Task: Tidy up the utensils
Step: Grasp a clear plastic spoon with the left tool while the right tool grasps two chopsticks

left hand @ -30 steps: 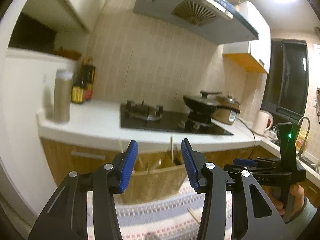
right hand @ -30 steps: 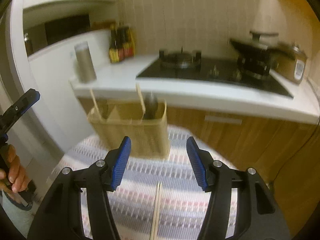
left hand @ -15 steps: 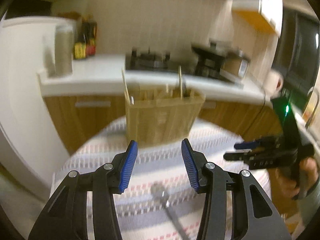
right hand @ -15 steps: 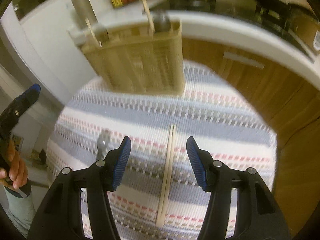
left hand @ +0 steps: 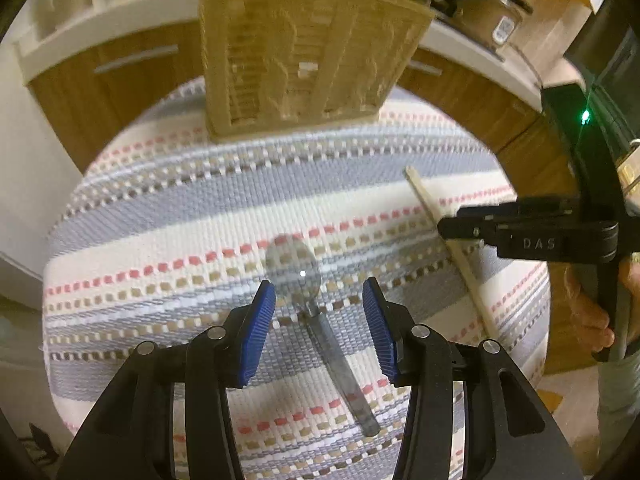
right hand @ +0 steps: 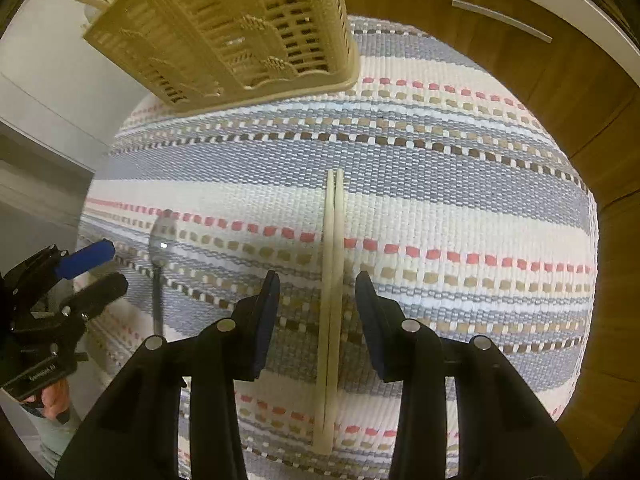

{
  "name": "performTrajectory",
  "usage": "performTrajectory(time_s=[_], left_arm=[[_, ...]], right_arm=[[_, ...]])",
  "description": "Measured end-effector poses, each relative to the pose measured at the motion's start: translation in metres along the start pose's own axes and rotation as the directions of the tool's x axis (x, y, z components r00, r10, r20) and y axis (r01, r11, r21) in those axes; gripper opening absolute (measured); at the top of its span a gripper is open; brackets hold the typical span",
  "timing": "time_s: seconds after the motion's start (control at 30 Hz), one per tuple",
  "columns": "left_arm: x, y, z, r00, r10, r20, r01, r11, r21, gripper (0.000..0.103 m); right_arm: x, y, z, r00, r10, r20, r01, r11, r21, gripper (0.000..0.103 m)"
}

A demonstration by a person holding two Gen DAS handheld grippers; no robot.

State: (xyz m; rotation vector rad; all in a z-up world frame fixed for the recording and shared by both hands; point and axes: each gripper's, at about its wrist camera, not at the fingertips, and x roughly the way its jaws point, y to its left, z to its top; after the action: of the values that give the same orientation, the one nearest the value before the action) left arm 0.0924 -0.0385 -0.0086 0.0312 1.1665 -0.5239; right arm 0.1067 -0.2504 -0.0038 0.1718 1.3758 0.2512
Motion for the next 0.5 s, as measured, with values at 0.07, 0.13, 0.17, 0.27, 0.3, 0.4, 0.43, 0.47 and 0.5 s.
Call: performTrajectory(time_s=[0.07,0.13,0.17,0.27,0.3,0.4,0.43,0.47,0.5], left_arm=[[0.010,0.001,0.002,0.999,-0.001,-0.039,0.001,1.000,0.000,0.044],[0.020,0.002,0.004,0.998,0.001,-0.065,-0.001,1.000,-0.008,0.044],[0.023,0.003,0.005,0.997,0.004,-0.071,-0.005,1.000,-0.011,0.044],[0.036,0.001,0.006,0.995,0.001,-0.102,-0.002,1.000,-0.009,0.043],[0.037,0.000,0.006,0.995,0.010,-0.096,-0.011,1.000,-0.007,0.042],[0.041,-0.002,0.011,0.994,0.018,-0.104,-0.019,1.000,-0.009,0.042],[0.042,-0.004,0.011,0.994,0.029,-0.110,-0.029,1.000,-0.002,0.042],[0.043,-0.006,0.012,0.992,0.042,-0.116,-0.041,0.999,0.012,0.041],[0.045,-0.010,0.012,0.991,0.059,-0.123,-0.055,0.998,0.030,0.040]], right_arm=[[0.008,0.002,0.003,1.000,-0.017,-0.020,0.016,1.000,-0.003,0.031],[0.015,0.006,0.006,0.998,-0.051,-0.021,0.050,0.999,-0.017,0.027],[0.015,0.009,0.007,0.997,-0.074,-0.017,0.074,0.997,-0.033,0.025],[0.020,0.018,0.010,0.994,-0.108,-0.035,0.106,0.992,-0.066,0.023],[0.021,0.021,0.011,0.992,-0.118,-0.037,0.115,0.990,-0.075,0.023],[0.024,0.028,0.012,0.988,-0.147,-0.046,0.142,0.985,-0.100,0.020],[0.025,0.029,0.013,0.987,-0.154,-0.050,0.148,0.983,-0.104,0.018],[0.025,0.029,0.014,0.986,-0.158,-0.052,0.152,0.983,-0.105,0.017],[0.026,0.030,0.014,0.986,-0.159,-0.053,0.153,0.983,-0.106,0.017]])
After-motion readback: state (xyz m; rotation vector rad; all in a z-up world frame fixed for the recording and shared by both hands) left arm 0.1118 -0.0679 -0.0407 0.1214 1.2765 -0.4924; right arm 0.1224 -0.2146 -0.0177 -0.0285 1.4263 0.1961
